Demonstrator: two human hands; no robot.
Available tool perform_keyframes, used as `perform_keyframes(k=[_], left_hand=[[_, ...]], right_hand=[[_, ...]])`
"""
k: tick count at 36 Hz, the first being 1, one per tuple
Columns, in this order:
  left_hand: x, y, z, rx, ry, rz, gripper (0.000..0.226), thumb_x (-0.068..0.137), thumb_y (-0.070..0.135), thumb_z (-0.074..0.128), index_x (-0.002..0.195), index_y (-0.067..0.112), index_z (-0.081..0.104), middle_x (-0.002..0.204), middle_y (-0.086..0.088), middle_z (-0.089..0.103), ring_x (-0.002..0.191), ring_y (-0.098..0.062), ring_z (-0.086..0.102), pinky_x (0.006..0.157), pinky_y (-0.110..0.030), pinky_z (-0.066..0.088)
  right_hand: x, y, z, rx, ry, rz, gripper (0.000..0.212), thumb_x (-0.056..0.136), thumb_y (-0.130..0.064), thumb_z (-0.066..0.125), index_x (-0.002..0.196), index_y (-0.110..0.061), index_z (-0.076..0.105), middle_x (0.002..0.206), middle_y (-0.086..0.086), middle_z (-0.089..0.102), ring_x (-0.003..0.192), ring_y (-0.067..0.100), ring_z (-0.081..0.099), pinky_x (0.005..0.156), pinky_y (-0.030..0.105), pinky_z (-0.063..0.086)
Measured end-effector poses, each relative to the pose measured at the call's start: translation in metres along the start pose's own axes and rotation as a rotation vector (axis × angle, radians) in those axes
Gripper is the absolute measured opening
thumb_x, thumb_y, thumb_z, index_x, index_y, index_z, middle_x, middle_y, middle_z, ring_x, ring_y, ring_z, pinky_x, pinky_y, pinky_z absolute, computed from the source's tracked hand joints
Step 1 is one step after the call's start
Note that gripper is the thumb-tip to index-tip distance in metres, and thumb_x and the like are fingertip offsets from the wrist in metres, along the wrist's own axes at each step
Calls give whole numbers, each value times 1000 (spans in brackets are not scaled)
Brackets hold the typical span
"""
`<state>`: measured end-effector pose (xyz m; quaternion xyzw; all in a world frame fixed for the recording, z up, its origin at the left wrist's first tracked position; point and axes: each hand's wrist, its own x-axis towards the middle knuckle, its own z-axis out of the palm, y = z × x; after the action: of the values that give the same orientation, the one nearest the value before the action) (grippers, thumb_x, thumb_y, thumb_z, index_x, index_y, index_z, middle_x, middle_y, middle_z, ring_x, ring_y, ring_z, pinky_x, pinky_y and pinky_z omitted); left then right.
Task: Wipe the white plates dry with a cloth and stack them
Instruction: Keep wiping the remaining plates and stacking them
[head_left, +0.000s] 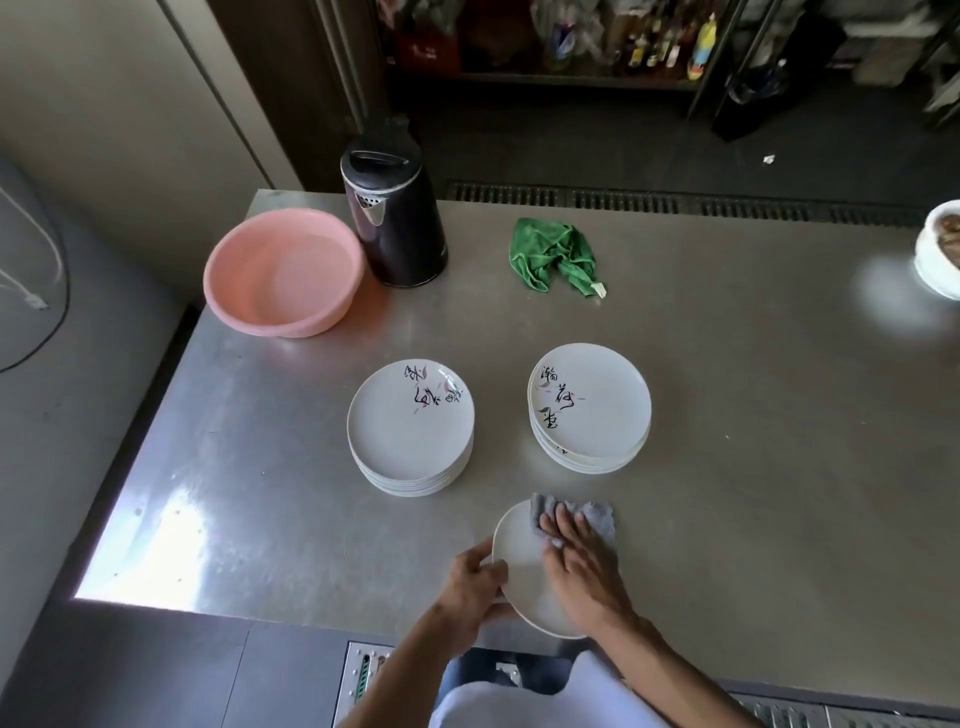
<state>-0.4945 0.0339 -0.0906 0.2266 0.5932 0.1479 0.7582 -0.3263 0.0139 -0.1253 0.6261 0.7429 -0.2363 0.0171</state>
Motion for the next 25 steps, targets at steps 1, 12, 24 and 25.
perform_keyframes(k=[1,12,24,25], left_hand=[[1,-1,0,-13,3,2,51,95,-6,37,128,20,66,95,-11,75,81,-25,74,68,-37,61],[10,-12,18,-168,210,69,18,80,-1,56,93,10,52,85,-12,62,78,-24,62,61,-32,53],[7,-21,9,-137,48,-26,36,89,-3,46,118,9,64,94,-13,76,85,-30,76,70,-40,62],[5,-20,11,-136,36,-19,36,90,-5,44,116,8,65,91,-13,77,83,-30,76,70,-40,62]], right_hand=[[-1,0,6,-27,-20,1,72,99,-15,-12,148,2,38,159,22,29,149,40,22,123,50,17],[-1,-13,2,378,-30,253,50,109,-24,14,158,-16,19,167,6,2,154,17,-5,125,34,-7],[9,-8,-5,72,112,158,53,92,-17,28,122,-3,69,130,27,60,119,41,62,106,51,45],[9,-9,0,30,127,150,50,90,-18,32,115,-3,73,123,26,65,111,42,66,104,50,45]])
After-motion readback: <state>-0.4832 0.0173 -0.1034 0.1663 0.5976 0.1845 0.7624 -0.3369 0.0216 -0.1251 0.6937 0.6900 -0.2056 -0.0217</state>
